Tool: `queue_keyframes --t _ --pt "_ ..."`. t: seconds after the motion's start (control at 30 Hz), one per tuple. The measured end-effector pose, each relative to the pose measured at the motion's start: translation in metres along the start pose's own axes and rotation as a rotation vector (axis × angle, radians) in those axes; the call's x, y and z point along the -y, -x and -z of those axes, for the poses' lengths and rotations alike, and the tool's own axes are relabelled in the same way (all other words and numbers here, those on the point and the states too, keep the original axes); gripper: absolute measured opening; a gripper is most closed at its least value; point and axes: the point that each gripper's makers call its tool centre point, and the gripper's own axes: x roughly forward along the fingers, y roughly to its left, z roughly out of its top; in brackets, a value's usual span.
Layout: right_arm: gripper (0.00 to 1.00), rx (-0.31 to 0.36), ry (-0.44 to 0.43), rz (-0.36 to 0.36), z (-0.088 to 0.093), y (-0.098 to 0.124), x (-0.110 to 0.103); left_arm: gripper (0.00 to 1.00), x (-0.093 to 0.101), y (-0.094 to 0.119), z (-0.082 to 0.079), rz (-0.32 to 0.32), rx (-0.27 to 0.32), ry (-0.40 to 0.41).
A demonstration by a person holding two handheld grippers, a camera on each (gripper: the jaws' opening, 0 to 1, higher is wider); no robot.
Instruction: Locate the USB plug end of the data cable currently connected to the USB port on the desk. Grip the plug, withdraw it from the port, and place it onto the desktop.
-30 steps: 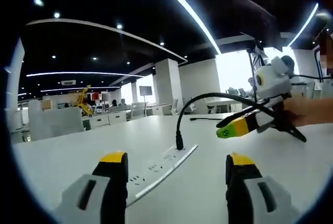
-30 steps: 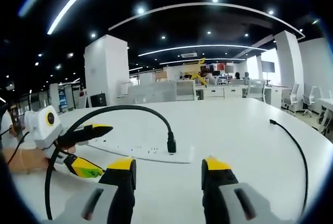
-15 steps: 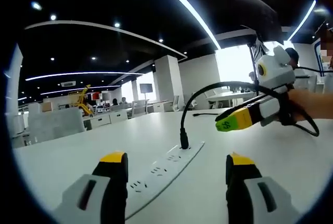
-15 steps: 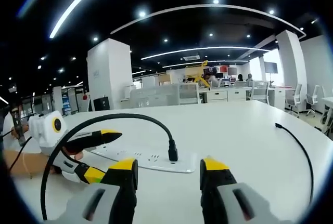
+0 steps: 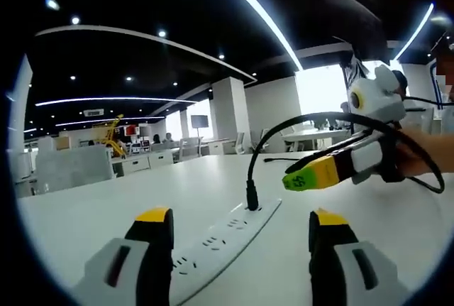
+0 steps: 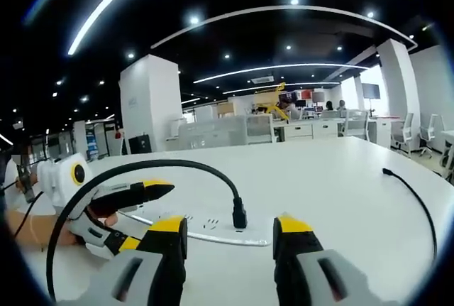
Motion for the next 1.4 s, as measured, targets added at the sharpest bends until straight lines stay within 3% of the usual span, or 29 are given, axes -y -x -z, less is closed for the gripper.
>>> queue_keyframes --t 0.7,1.13,1.4 --pt "0.48 -0.021 0.011 0.003 -0.003 -0.028 0.003 0.78 -0.002 -0.022 0.002 0.024 -0.023 -0.015" --pt "0.46 -0.001 -0.021 0.011 -0.013 -0.033 0.009 0.78 -0.003 -0.029 0.002 0.024 -0.022 -0.001" --pt "0.45 -0.008 -0.02 0.015 -0.007 -0.036 0.012 0.77 0.001 -0.035 0.001 0.045 -0.018 -0.007"
